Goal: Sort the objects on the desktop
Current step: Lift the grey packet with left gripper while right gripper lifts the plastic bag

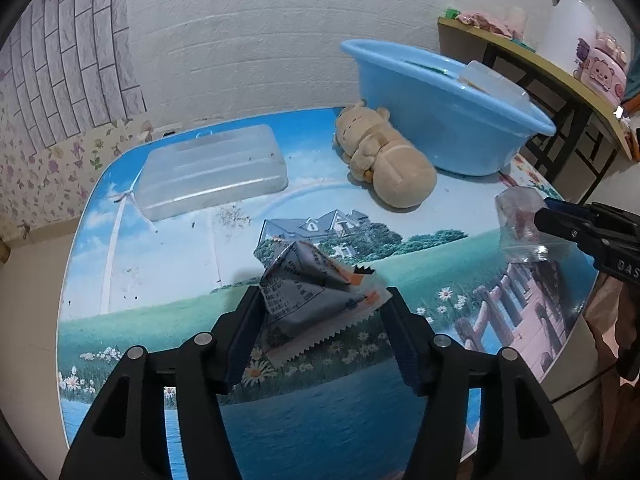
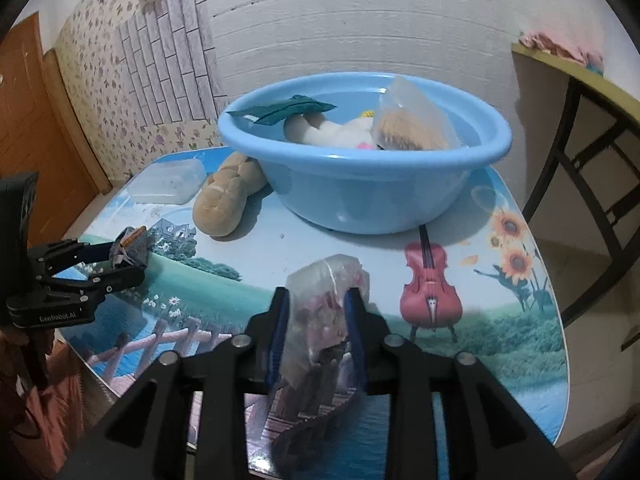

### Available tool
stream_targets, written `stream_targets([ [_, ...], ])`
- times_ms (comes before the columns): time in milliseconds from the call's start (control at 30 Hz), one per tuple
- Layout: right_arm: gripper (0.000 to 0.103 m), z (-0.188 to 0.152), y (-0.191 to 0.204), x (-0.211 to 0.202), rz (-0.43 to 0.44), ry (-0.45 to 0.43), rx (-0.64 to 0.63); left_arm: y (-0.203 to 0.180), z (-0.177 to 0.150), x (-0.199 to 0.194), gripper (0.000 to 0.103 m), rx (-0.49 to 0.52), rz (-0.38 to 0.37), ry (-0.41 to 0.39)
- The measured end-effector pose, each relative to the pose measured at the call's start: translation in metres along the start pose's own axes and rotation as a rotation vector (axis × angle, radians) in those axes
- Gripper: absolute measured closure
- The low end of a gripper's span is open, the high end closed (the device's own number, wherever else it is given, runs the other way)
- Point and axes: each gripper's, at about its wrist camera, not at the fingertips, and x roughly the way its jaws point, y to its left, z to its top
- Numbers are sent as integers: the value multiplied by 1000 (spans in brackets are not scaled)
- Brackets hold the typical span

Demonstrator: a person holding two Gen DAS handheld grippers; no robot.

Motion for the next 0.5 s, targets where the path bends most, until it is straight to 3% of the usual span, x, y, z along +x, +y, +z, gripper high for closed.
stream_targets([
  [67,52,-1,1,2,4,7,7,-1,1,2,39,2,8,2],
  [167,47,-2,3,9,-16,28,8,-3,2,3,35,8,15,4],
  [333,43,-3,5,13,-12,32,5,-16,0,8,21,47,41,2],
  [500,43,-5,4,17,-25,42,10,-21,1,10,14,61,25,-1],
])
